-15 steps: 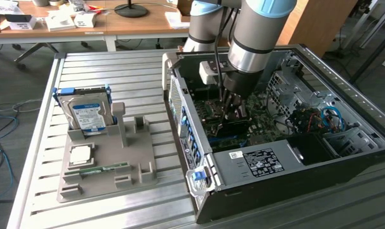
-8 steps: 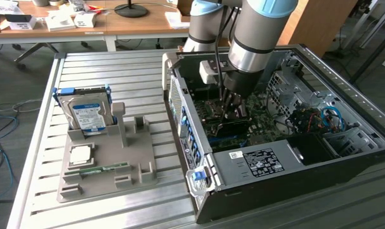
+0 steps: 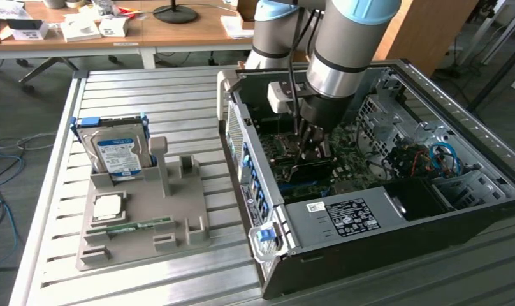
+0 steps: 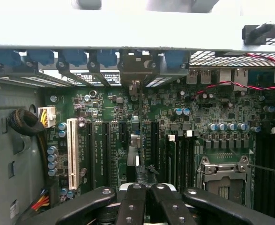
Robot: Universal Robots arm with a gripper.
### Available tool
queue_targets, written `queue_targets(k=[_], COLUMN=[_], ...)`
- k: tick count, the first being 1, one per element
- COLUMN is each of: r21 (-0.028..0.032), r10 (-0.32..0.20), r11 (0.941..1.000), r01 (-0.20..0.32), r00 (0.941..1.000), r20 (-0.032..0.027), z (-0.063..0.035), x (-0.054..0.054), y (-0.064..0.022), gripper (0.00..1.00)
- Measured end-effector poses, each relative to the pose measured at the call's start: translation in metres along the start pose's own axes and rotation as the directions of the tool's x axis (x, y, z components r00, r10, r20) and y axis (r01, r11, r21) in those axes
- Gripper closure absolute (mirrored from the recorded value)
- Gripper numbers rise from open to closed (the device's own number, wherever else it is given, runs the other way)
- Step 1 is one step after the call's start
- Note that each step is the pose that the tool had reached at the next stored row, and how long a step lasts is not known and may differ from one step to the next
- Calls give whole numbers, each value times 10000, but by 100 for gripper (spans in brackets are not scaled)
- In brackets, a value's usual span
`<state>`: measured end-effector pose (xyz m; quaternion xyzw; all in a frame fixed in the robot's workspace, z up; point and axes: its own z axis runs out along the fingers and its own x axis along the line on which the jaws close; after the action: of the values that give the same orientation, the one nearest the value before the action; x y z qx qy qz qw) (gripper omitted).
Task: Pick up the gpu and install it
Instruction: 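Press down on the gpu until it lock into place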
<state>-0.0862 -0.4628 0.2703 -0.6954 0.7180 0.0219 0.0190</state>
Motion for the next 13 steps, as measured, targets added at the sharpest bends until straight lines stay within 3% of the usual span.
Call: queue_targets(k=[13], r21=[0], r10=[1], r11=[10000], r01=[-1], r00=[10000], r20=[22], z=[43], x=[12], y=[0], gripper=[89])
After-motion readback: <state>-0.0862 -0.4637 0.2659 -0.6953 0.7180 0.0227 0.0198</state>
